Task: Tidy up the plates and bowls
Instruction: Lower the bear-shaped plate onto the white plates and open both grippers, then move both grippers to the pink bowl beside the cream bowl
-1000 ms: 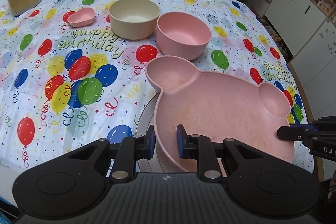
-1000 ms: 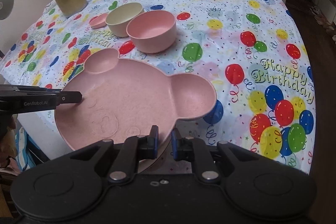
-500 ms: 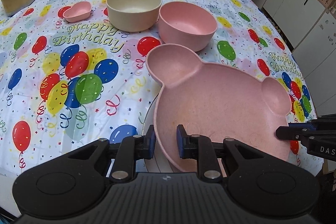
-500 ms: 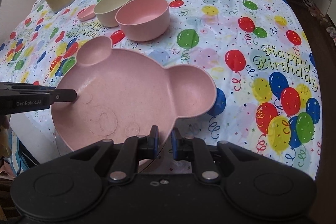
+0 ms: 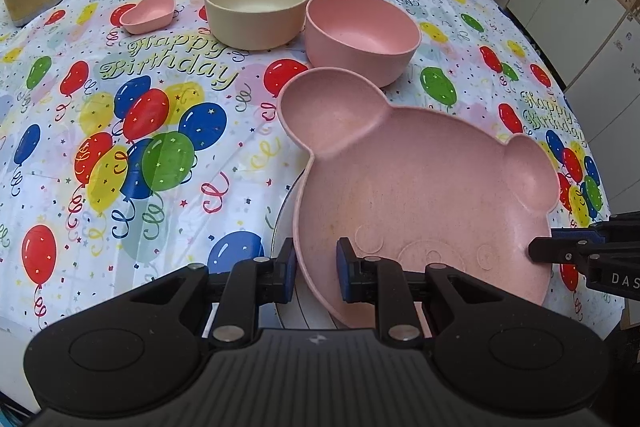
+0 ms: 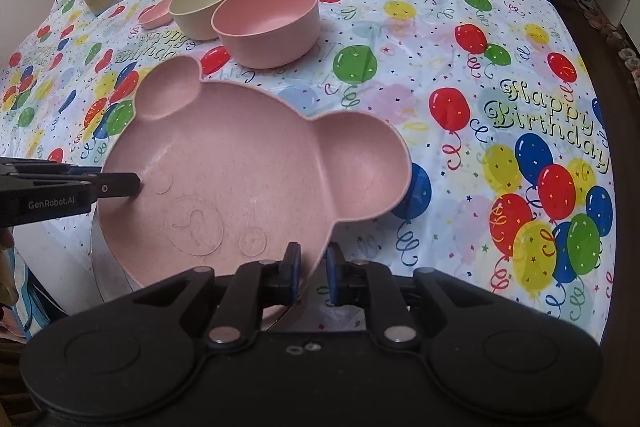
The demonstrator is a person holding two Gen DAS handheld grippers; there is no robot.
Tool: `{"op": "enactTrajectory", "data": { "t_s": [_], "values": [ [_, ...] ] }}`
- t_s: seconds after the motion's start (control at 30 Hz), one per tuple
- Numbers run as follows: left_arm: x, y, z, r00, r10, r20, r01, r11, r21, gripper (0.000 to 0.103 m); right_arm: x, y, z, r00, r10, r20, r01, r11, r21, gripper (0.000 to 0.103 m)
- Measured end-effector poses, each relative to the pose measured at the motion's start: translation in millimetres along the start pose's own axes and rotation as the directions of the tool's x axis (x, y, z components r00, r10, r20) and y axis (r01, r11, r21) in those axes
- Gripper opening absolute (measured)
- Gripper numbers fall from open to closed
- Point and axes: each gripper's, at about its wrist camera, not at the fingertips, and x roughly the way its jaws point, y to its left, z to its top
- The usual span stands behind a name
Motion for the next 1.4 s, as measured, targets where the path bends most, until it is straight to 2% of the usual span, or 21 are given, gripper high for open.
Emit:
{"op": "enactTrajectory", "data": {
  "t_s": [0.2,0.27,0.33,0.4,0.57,0.73,0.8,0.97,1.1,1.17,1.37,1.4],
  "values": [
    [-3,-3,-1,1.0,0.012,-0.011,-0.012,1.0,-0.005,0.023,-4,-1,2,1.0,0.006,-0.02,-0.006,1.0,0.005,0.013],
    [-6,-5,-2,1.0,0.013,-0.005,-0.013,1.0,-0.008,0.029,-7,-2,1,1.0,0.012,-0.023,-0.012,1.0,0.005,0.014],
    [-11,-9,-4,1.0,0.009,0.007,-0.009,1.0,-0.007,0.043,-9,-2,1,1.0,0.011,-0.02,-0.011,1.0,0.001,0.015],
    [-16,-12,-6,1.0,0.006,0.025,-0.006,1.0,-0.006,0.052,-14,-3,1,1.0,0.014,-0.014,-0.014,1.0,-0.005,0.016],
    [-28,-22,-10,0.999,0.014,0.048,-0.013,1.0,-0.013,0.053,-26,-2,0,1.0,0.019,0.014,-0.018,0.999,-0.033,0.02],
    [-51,-34,-13,0.993,0.013,0.118,-0.011,1.0,-0.015,0.053,-41,1,1,0.998,0.035,0.051,-0.031,0.997,-0.074,0.024],
    [-63,-39,-12,0.988,0.011,0.155,-0.009,1.0,-0.014,0.053,-49,3,1,0.996,0.049,0.074,-0.042,0.995,-0.095,0.029],
    [-87,-54,-7,0.971,0.017,0.237,-0.013,1.0,-0.018,0.057,-73,5,4,0.984,0.078,0.159,-0.054,0.987,-0.149,0.061],
    [-100,-64,-3,0.957,0.026,0.289,-0.022,1.0,-0.018,0.058,-88,3,10,0.974,0.101,0.202,-0.066,0.983,-0.172,0.072],
    [-105,-67,1,0.95,0.032,0.31,-0.026,0.999,-0.022,0.059,-95,1,13,0.968,0.109,0.226,-0.068,0.981,-0.181,0.081],
    [-112,-71,15,0.935,0.049,0.352,-0.04,0.999,-0.031,0.069,-107,-4,27,0.95,0.128,0.284,-0.072,0.977,-0.201,0.094],
    [-112,-71,18,0.932,0.051,0.358,-0.042,0.999,-0.034,0.074,-108,-4,30,0.948,0.131,0.289,-0.072,0.976,-0.205,0.096]
  ]
}}
